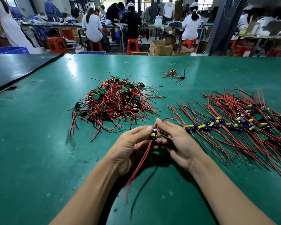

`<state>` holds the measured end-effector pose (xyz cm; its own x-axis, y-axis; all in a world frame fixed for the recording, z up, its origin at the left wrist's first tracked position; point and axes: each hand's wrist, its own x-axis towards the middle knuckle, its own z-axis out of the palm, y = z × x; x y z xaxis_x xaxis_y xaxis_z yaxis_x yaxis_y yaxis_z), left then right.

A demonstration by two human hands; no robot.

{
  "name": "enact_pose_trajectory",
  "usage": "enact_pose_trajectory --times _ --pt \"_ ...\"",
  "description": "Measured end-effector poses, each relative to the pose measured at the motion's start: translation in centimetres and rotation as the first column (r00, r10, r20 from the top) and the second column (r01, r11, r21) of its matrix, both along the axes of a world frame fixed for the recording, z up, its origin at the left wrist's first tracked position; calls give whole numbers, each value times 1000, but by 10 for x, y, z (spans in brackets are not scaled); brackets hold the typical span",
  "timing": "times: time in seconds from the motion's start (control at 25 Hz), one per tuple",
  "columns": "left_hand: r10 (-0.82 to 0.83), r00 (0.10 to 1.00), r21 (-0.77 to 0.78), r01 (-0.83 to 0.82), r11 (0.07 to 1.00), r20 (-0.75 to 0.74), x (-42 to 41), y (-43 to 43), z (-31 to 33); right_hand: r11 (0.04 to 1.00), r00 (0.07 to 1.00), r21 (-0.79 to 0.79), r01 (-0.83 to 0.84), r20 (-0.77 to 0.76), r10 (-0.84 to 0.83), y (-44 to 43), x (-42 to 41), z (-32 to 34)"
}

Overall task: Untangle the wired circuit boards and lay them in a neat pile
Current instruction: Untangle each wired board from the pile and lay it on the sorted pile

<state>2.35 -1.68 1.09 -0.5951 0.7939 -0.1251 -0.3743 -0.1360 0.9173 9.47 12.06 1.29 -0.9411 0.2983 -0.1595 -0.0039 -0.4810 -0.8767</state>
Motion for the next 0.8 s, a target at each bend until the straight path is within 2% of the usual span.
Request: enact_pose_trajectory --times 0.12,0.24,0.4,0.56,0.64,0.72,0.8 --pt "-2 999 -12 1 1000 -37 6 0 3 999 1000 31 24 20 -24 3 2 0" --pt "24 992 -41 -30 999 -121 14 3 7 994 999 103 -34 36 31 3 4 2" --pt "40 978 -89 -60 994 -205 18 4 11 990 995 108 -89 58 83 3 5 3" --pt "125 956 -118 -161 980 -266 20 5 10 988 994 110 -105 36 101 2 4 -3" --pt "150 945 -125 -193 973 -291 19 4 9 976 996 197 -90 33 85 1 4 -7" --pt "163 932 -144 -219 965 -325 18 5 6 936 998 349 -35 69 12 2 3 -9" --pt "169 917 -174 -244 954 -362 17 7 2 901 993 434 1 105 -51 5 2 -10"
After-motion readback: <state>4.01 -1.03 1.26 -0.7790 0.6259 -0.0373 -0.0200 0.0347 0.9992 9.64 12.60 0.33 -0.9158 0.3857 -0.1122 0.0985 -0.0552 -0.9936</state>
